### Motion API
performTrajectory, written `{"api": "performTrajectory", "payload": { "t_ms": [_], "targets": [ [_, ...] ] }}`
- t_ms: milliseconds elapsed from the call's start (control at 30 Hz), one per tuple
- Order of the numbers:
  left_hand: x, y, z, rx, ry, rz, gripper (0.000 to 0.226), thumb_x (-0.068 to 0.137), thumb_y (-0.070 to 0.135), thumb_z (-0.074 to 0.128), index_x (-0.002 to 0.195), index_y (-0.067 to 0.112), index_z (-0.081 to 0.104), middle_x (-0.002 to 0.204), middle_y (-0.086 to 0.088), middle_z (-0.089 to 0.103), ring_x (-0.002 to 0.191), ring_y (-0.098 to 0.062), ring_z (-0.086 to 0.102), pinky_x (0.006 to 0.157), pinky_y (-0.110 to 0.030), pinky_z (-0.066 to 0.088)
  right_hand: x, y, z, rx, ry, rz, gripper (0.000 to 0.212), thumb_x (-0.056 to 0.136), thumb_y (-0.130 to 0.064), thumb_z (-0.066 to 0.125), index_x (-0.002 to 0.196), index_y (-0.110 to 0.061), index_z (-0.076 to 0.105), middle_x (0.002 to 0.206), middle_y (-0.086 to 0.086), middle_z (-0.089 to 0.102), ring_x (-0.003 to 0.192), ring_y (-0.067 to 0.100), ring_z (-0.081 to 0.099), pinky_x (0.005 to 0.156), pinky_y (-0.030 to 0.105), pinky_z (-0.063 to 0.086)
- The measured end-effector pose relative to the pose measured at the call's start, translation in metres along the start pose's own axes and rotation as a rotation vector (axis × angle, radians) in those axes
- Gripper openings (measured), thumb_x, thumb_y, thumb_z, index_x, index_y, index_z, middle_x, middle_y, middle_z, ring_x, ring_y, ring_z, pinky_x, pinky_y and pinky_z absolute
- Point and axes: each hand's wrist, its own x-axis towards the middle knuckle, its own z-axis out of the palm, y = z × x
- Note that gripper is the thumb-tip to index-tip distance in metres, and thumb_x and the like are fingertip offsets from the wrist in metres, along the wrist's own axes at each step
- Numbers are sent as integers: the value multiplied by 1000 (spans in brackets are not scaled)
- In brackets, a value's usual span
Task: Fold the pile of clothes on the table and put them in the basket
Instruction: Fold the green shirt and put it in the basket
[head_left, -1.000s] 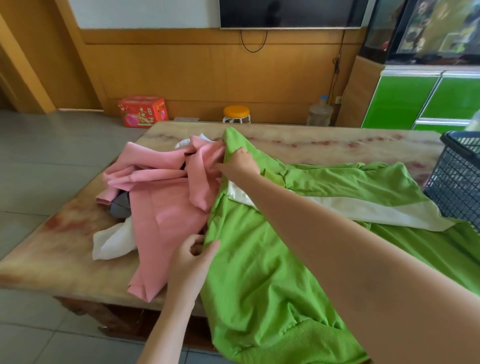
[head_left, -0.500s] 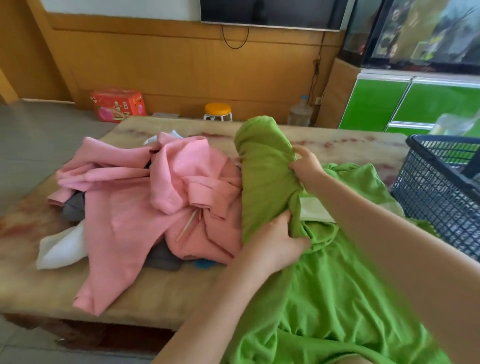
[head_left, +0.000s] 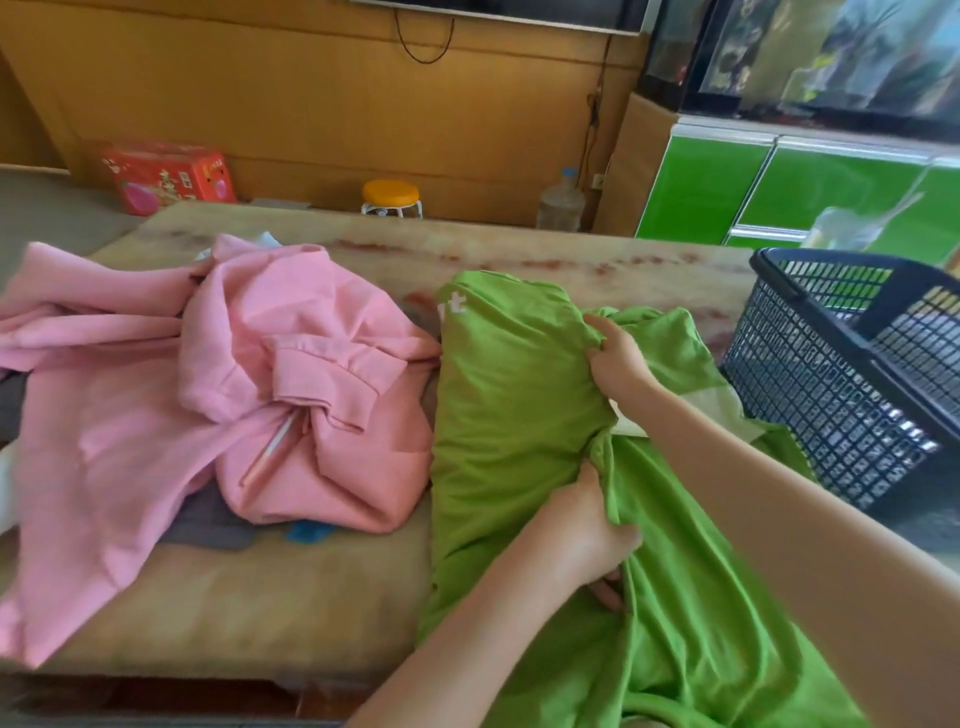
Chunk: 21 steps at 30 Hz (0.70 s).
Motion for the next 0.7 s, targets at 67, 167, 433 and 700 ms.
{"api": "performTrajectory", "payload": {
  "t_ms": [67,167,433,700],
  "targets": [
    [-1,-3,3,-1,4,-1,53,92,15,50,140,20,30,94,-4,59,53,-11,59,43,-22,53,-5,5,1,-44,-29,7,55,94,3,28,140,-23,41,129,12,54,92,24,58,79,37,55],
    [1,-11,7,11,71,8,54,91,14,51,140,20,32,99,-5,63,48,-8,58,41,-21,51,-11,11,1,11,-34,11,47,97,-3,37,139,-22,45,131,13,53,92,22,58,76,30,53],
    [1,-3,21,127,155,105,57,90,19,53,141,17,30,99,-4,65,56,-18,64,51,-28,57,-16,7,-12,-125,6,-99,50,92,-10,57,140,-15,43,128,13,51,95,21,53,74,25,42],
    [23,-12,-28,301,562,178,25,97,28,48,110,15,65,93,0,66,63,-6,59,58,-21,45,-2,12,-8,-445,3,-105,51,89,-26,60,138,-22,46,137,16,37,124,33,38,103,36,34]
  ]
}}
